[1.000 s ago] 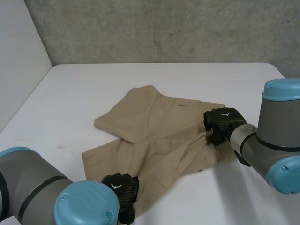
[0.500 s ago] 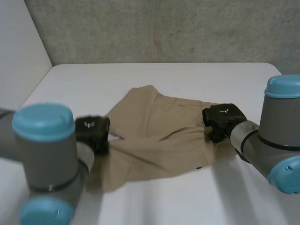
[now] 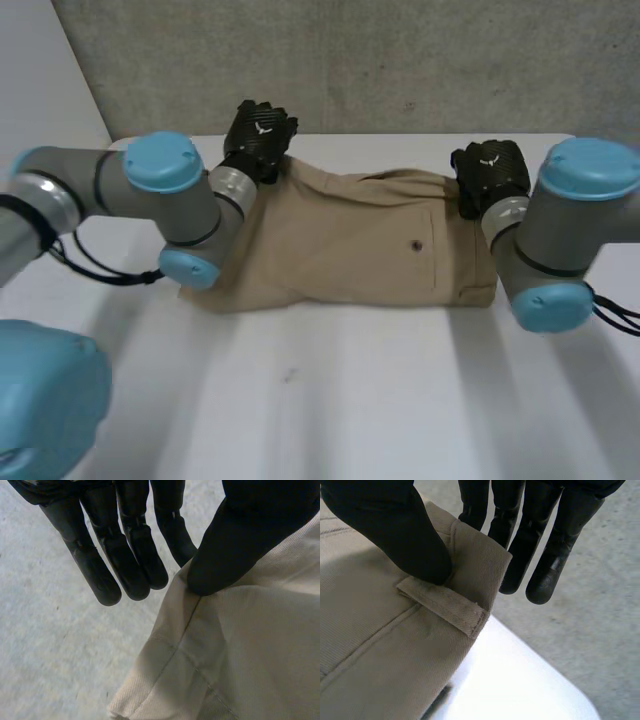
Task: Fold the shorts.
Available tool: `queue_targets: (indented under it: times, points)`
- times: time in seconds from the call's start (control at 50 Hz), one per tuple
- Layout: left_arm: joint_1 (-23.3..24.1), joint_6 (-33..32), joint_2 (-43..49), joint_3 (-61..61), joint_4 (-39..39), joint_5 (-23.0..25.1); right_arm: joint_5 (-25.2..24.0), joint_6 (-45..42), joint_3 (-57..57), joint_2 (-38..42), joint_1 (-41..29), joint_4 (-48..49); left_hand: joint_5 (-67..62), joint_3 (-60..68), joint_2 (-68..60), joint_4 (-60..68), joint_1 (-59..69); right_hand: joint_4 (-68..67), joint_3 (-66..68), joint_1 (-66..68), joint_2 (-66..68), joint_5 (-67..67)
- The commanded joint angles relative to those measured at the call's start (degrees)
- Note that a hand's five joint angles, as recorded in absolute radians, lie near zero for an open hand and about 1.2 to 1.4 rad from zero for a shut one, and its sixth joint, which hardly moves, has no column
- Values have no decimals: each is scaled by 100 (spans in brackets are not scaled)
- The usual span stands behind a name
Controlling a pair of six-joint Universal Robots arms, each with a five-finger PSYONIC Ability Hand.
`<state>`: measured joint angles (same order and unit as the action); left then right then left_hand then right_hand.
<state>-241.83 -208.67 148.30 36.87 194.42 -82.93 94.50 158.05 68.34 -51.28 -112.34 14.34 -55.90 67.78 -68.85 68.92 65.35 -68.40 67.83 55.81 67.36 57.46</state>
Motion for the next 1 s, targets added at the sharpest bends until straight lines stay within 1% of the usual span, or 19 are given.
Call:
queue_targets:
  times: [0.02,0.08,0.14,0.2,0.22,0.24,0.26,0.3,0.32,0.4,0.48,0.54,0.62,0.72,0.76,0.78,0.86,0.94,1.0]
  points:
    - [-31,11,1542,-1997,-1,153,271,-1073,-1094,1304,2,394,-1410,1222,-1115,1108,1465,-1160,1217,2419,1264,1254]
    - [-75,11,1763,-2122,43,276,289,-1687,-1463,1786,-33,447,-1410,1222,-1115,1108,1465,-1160,1217,2419,1264,1254]
    - [-84,20,1904,-2052,411,452,298,-1909,-1613,2008,-42,561,-1410,1222,-1115,1108,1465,-1160,1217,2419,1264,1254]
    - [-84,20,1992,-1859,1201,426,341,-1927,-1623,2105,-60,982,-1410,1222,-1115,1108,1465,3714,-3658,-2455,-3610,-3621]
    - [-84,2,2001,-1780,1430,391,359,-1927,-1588,2088,-60,1114,-430,242,-135,128,485,4994,-4938,-3736,-4890,-4901]
    - [-75,2,1975,-1571,1867,304,394,-1910,-1500,2000,-77,1359,4443,-4631,4737,-4745,-4388,5840,-5783,-4581,-5736,-5746]
    - [-66,-7,1940,-1429,2071,242,394,-1892,-1421,1912,-77,1466,5590,-5778,5885,-5892,-5535,5840,-5783,-4581,-5736,-5746]
    - [-22,-7,1817,-1139,2467,67,403,-1840,-1211,1614,-77,1677,5064,-5252,5359,-5366,-5009,5840,-5783,-4581,-5736,-5746]
    - [-40,2,1599,-790,2774,-125,394,-1674,-983,1230,-69,1834,5590,-5778,5885,-5892,-5535,5840,-5783,-4581,-5736,-5746]
    - [-57,46,722,282,3294,-487,324,-1112,-517,359,-51,1854,5590,-5778,5885,-5892,-5535,5840,-5783,-4581,-5736,-5746]
    - [-49,55,-131,1284,3392,-637,175,-838,-121,-432,-7,1382,5590,-5778,5885,-5892,-5535,5840,-5783,-4581,-5736,-5746]
    - [-57,64,-599,1866,3296,-707,-44,-741,99,-829,-7,792,5569,-5757,5863,-5871,-5514,5840,-5783,-4581,-5736,-5746]
    - [-119,239,-1504,2816,2734,-892,-466,-478,451,-1120,10,-428,5552,-5740,5846,-5854,-5496,5840,-5783,-4581,-5736,-5746]
    - [-409,967,-2200,3590,1250,-918,-581,155,838,-1164,195,-1432,5518,-5706,5813,-5820,-5463,5840,-5783,-4581,-5736,-5746]
    - [-461,1231,-2261,3661,749,-910,-634,540,1039,-1165,317,-1670,5485,-5672,5779,-5786,-5429,5280,-5224,-4022,-5176,-5187]
    - [-505,1476,-2262,3678,259,-901,-669,656,1101,-1165,344,-1697,5468,-5656,5762,-5770,-5413,5093,-5037,-3835,-4989,-5000]
    - [-663,1891,-2244,3740,-666,-875,-862,850,1436,-1104,397,-1584,5468,-5655,5762,-5769,-5412,4234,-4178,-2976,-4130,-4141]
    - [-813,1997,-2244,3836,-1011,-875,-959,815,1638,-796,424,-1136,5468,-5655,5762,-5769,-5412,3881,-3824,-2622,-3777,-3787]
    - [-866,2006,-2244,3933,-1011,-874,-950,754,1673,-550,450,-706,5484,-5672,5779,-5786,-5429,3495,-3439,-2237,-3391,-3402]
